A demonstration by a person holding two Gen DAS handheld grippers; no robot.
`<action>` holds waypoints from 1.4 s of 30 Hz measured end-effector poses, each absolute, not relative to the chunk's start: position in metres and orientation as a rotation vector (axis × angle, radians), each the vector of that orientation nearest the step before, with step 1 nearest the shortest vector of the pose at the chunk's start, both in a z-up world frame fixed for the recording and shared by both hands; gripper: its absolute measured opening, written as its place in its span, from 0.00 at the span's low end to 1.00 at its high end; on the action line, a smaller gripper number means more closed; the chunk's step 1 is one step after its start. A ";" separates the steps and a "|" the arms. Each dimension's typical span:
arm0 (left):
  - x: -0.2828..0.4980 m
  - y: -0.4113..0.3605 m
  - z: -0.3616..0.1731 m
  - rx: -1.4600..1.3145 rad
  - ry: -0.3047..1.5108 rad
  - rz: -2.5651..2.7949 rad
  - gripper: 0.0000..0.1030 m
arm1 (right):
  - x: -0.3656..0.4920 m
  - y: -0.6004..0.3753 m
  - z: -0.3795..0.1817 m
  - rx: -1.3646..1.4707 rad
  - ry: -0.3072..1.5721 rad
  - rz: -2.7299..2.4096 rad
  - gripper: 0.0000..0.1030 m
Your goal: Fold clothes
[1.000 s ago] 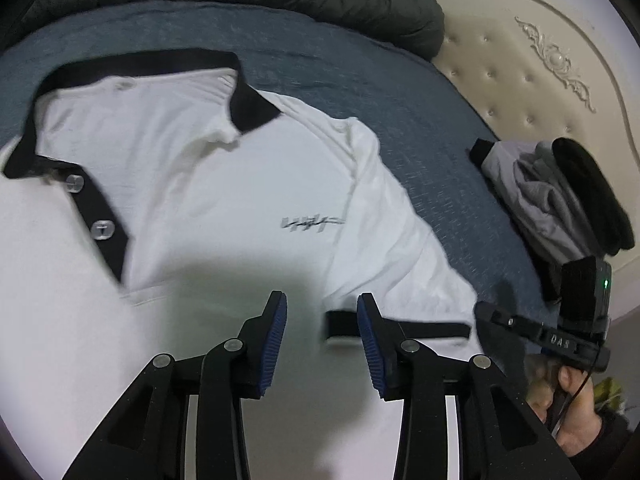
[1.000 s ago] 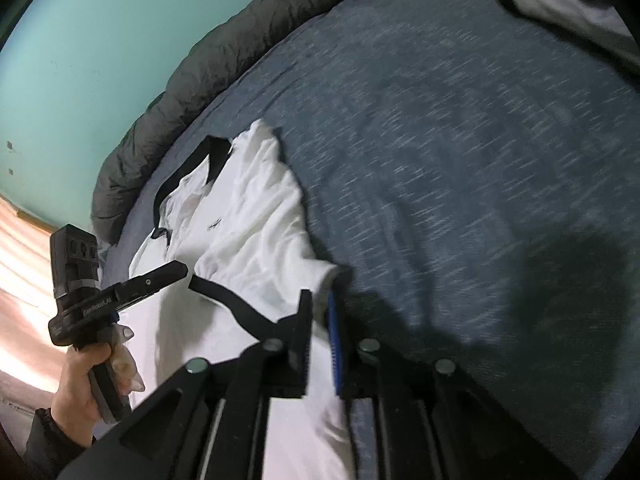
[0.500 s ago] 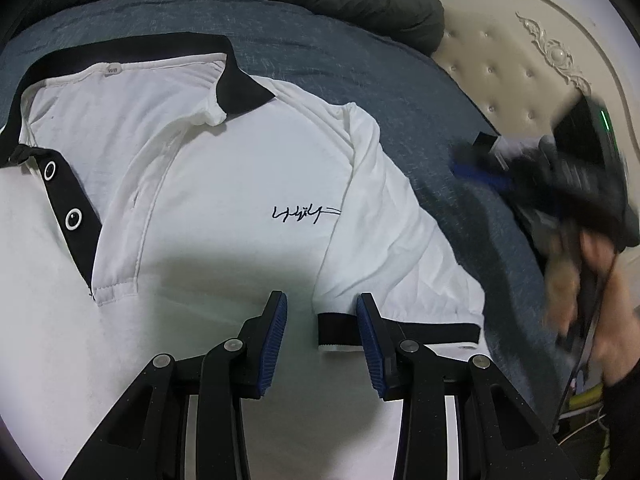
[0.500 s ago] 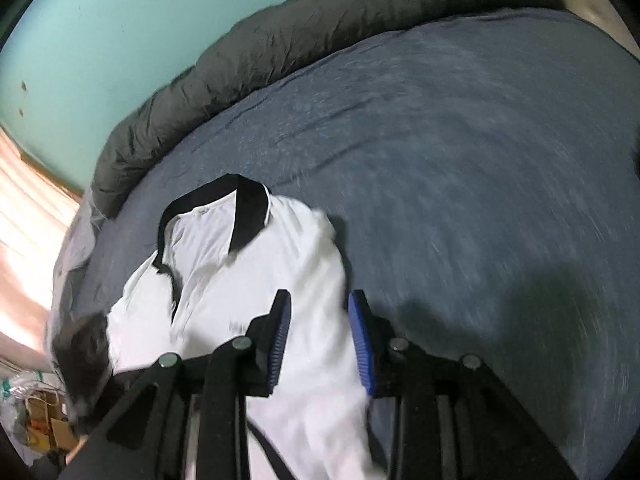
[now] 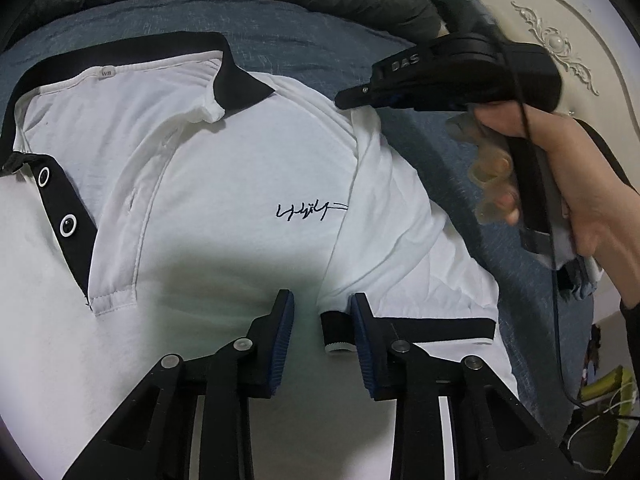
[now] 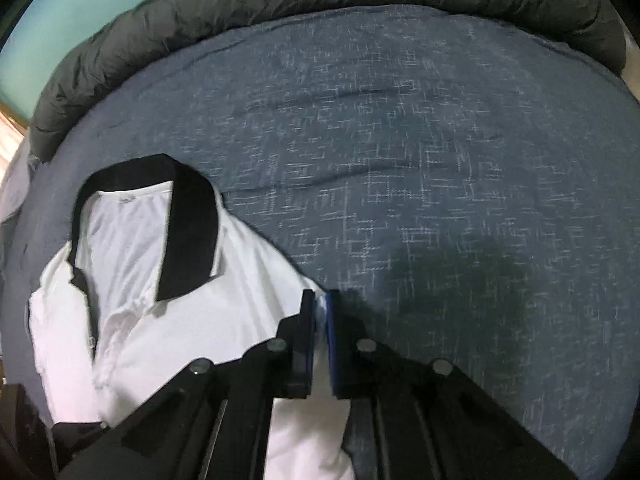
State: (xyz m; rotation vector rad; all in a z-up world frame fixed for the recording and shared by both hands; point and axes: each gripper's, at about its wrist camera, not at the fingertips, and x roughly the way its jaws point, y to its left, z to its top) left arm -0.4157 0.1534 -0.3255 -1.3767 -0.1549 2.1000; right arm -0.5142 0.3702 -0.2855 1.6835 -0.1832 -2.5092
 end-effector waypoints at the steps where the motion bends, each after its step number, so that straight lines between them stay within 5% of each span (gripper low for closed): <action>1: -0.416 0.153 -0.326 -1.379 -0.154 2.100 0.28 | -0.514 0.373 -0.284 1.675 -0.177 -2.537 0.04; 21: -0.409 0.148 -0.324 -1.380 -0.117 2.110 0.26 | -0.517 0.414 -0.286 1.564 -0.411 -2.582 0.05; 26: -0.409 0.150 -0.323 -1.391 -0.133 2.115 0.26 | -0.502 0.434 -0.258 1.502 -0.414 -2.623 0.24; 42: -0.381 0.048 -0.274 -1.421 -0.390 2.249 0.35 | -0.346 0.426 -0.212 1.261 -0.628 -2.591 0.31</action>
